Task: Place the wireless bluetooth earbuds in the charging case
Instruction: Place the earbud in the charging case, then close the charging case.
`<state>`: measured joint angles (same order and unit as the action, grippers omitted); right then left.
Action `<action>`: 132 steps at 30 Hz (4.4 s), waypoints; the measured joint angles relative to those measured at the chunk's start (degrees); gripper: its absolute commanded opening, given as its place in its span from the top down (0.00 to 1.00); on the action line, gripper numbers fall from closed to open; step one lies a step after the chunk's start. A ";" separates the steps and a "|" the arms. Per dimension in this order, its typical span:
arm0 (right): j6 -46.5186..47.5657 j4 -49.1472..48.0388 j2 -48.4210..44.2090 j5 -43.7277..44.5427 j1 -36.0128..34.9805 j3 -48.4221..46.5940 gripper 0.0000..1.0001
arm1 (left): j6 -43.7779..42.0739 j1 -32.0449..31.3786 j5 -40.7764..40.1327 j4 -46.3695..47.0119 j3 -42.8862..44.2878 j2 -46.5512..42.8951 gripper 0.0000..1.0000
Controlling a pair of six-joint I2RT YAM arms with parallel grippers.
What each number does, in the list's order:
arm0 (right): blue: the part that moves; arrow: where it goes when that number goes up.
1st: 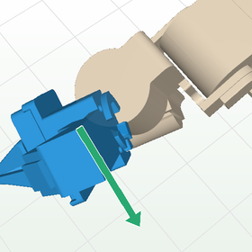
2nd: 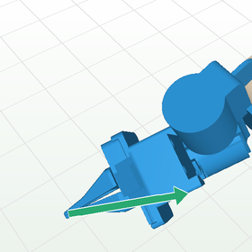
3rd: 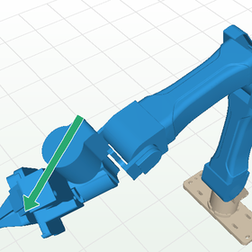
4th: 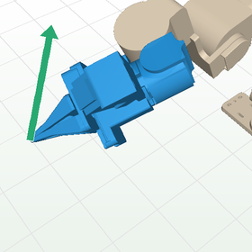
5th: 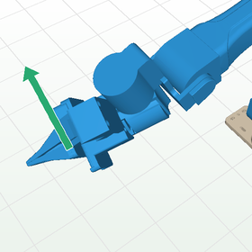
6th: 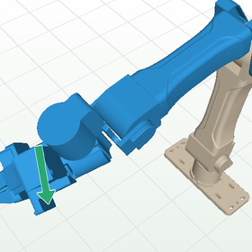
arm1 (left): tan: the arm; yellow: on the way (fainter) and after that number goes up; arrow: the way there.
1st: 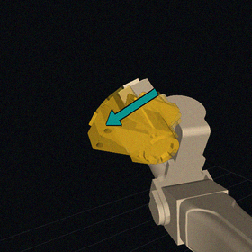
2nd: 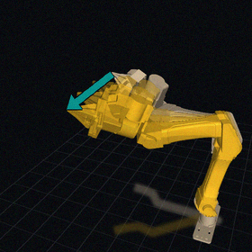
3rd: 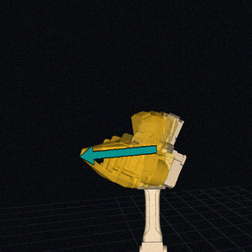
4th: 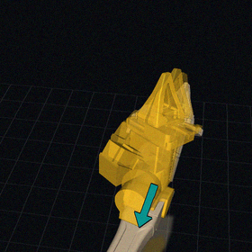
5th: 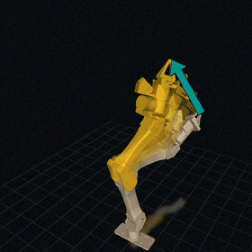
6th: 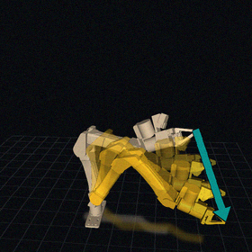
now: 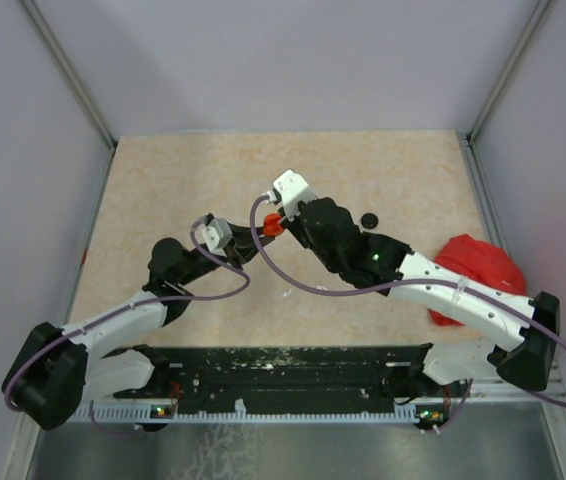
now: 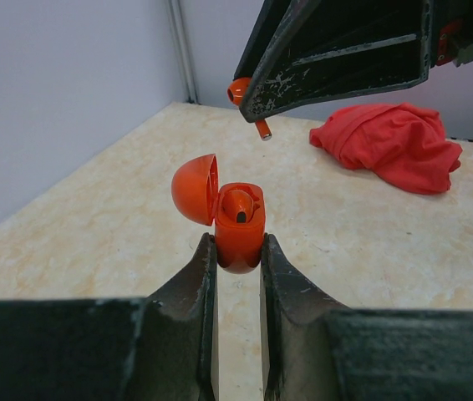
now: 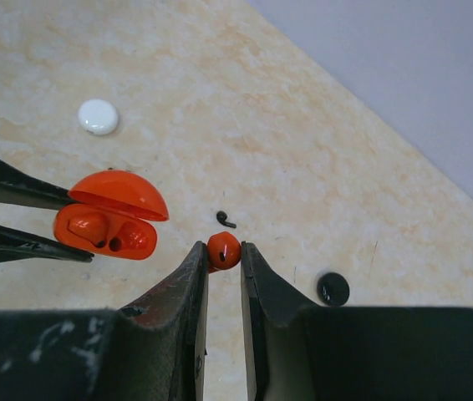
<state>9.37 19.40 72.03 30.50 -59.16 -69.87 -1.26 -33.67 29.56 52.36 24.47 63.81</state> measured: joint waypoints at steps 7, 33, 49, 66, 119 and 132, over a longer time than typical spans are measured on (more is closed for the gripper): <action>4.50 -2.75 -0.26 1.55 -2.32 -0.02 0.86 | -0.07 -0.24 0.48 3.65 0.02 1.53 0.99; 9.53 -6.58 0.57 4.87 -6.34 0.04 0.86 | 5.35 -1.97 -1.27 8.98 0.13 3.19 0.99; 11.15 -6.62 1.90 5.77 -8.02 0.13 0.86 | 7.85 -1.99 -1.66 9.18 0.24 3.04 0.99; 11.89 -7.87 2.01 7.13 -8.63 1.01 0.75 | 10.43 -2.29 -3.45 8.96 0.79 3.08 0.99; -13.81 4.15 -3.41 -60.15 21.16 -2.86 0.21 | 18.32 2.67 19.17 7.63 2.54 4.92 0.99; -15.56 3.39 0.85 -73.68 21.20 -1.68 0.22 | 19.50 2.67 22.38 9.42 2.78 5.42 0.99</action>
<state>-6.20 22.79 72.88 -43.18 -37.95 -71.55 18.24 -31.00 51.94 61.78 27.24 69.23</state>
